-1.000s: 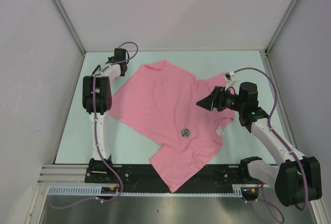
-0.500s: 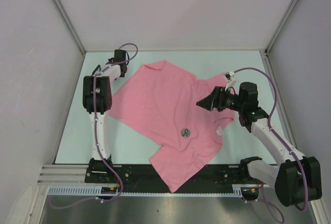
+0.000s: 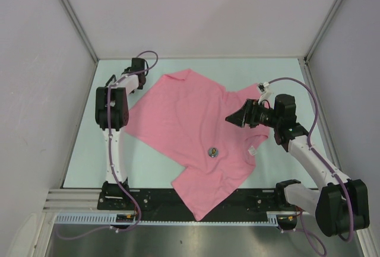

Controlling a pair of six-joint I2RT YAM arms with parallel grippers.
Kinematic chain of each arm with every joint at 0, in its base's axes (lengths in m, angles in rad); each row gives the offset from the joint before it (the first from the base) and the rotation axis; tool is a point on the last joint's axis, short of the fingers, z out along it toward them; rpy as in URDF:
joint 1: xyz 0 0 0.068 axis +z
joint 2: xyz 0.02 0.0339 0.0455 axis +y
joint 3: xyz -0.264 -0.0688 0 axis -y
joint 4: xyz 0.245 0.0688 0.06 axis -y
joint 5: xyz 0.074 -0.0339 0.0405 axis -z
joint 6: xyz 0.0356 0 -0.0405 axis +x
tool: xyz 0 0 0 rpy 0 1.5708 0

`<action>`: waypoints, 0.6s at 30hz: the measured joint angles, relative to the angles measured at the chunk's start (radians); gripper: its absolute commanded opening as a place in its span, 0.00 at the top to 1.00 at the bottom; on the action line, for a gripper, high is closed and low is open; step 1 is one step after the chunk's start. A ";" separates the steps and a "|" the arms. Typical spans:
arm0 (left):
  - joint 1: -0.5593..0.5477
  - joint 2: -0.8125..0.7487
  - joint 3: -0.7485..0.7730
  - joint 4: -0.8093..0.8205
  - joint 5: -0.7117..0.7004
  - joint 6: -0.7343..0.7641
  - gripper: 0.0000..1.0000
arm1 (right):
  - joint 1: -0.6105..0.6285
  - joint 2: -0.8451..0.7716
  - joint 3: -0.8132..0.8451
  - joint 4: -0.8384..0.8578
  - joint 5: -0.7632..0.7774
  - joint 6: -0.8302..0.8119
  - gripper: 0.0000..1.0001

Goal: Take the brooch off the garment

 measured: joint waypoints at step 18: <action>0.002 -0.209 0.029 -0.268 0.229 -0.256 0.57 | 0.003 0.006 0.000 -0.003 0.008 0.000 0.19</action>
